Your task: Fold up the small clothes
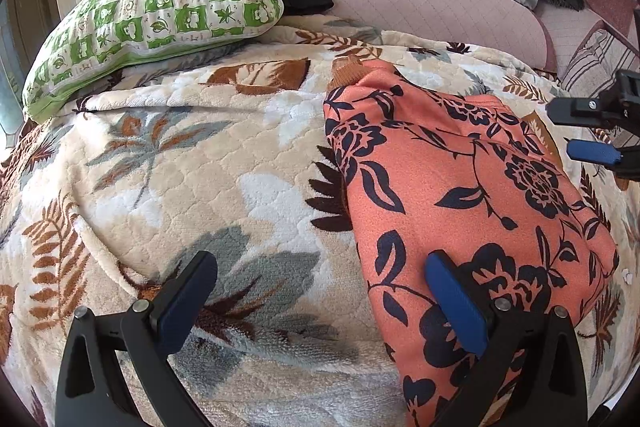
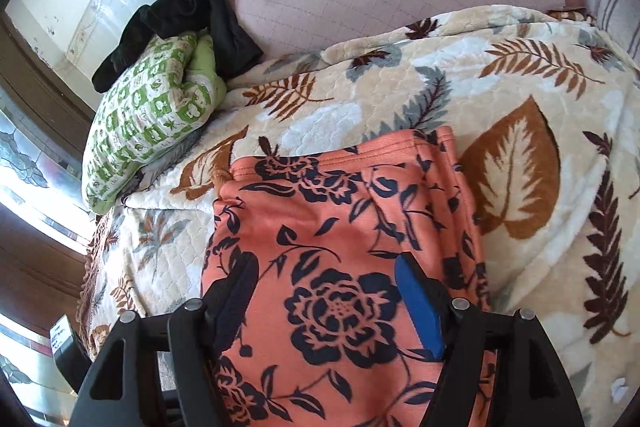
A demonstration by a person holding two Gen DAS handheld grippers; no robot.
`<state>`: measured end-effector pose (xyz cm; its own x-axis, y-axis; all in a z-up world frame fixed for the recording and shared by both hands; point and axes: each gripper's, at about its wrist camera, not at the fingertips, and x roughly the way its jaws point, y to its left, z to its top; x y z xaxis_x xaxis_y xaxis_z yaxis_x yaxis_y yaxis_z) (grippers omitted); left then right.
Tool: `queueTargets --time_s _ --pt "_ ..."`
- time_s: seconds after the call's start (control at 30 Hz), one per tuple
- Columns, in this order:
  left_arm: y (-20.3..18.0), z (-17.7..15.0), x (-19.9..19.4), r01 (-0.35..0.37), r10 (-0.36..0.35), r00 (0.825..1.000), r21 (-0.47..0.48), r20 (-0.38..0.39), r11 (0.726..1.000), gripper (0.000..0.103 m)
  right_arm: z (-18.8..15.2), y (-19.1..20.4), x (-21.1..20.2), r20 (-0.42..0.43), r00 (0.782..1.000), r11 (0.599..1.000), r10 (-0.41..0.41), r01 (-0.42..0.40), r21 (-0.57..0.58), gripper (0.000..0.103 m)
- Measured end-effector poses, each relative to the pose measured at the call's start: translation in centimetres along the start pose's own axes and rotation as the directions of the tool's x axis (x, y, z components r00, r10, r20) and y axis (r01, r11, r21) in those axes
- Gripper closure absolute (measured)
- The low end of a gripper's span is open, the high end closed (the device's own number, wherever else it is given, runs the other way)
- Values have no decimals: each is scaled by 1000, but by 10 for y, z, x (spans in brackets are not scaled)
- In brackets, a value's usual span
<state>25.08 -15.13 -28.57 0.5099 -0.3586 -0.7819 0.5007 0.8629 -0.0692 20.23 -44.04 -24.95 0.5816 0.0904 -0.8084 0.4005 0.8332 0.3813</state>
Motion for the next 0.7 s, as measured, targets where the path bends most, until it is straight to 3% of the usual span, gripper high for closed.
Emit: queueTargets --time_s 0.13,0.3,0.7 --pt "0 0 0 0 0 1000 0 1 1000 0 -5 -35 -10 -3 1000 998 -14 14 60 29" --pt "0 0 0 1 -1 1000 0 2 1000 0 -13 -67 -18 8 1000 991 25 -26 134 29" --pt "1 4 1 13 -13 1000 -6 -5 1000 0 -23 -95 -6 17 992 973 123 -124 195 22"
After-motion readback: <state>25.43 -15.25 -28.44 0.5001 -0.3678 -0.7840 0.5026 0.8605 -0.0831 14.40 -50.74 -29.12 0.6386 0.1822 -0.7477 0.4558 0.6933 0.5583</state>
